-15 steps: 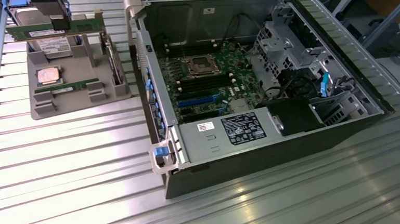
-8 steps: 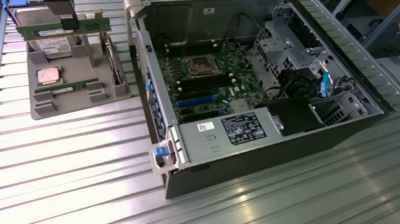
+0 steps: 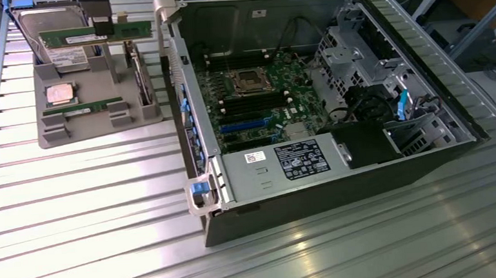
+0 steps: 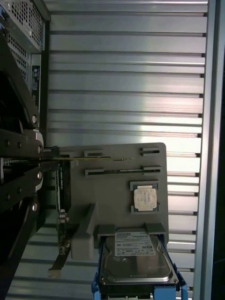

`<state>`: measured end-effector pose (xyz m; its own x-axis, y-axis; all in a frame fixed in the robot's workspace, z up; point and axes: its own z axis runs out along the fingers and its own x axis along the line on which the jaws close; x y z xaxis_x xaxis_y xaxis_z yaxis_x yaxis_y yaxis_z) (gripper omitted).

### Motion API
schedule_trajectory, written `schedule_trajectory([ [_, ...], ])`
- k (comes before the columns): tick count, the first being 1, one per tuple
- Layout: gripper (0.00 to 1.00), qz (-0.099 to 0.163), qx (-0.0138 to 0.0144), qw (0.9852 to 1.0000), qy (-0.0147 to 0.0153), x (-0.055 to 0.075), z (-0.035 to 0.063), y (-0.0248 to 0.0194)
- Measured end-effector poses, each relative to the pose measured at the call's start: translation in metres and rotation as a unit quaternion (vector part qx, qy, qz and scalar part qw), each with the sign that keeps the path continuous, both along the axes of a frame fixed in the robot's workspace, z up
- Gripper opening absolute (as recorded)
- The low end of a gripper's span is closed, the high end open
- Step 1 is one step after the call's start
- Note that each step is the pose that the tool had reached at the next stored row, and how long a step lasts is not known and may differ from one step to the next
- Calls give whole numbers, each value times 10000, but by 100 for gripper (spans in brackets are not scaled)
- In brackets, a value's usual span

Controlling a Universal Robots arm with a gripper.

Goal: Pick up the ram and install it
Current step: 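Pick up the ram and move it above insertion slot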

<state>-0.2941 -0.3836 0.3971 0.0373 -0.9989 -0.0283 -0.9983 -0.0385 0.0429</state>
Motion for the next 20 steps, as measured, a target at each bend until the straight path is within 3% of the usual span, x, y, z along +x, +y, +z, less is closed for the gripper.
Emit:
schedule_trajectory([
  [20, 13, 0, 0, 10000, 0, 348, 0, 0],
])
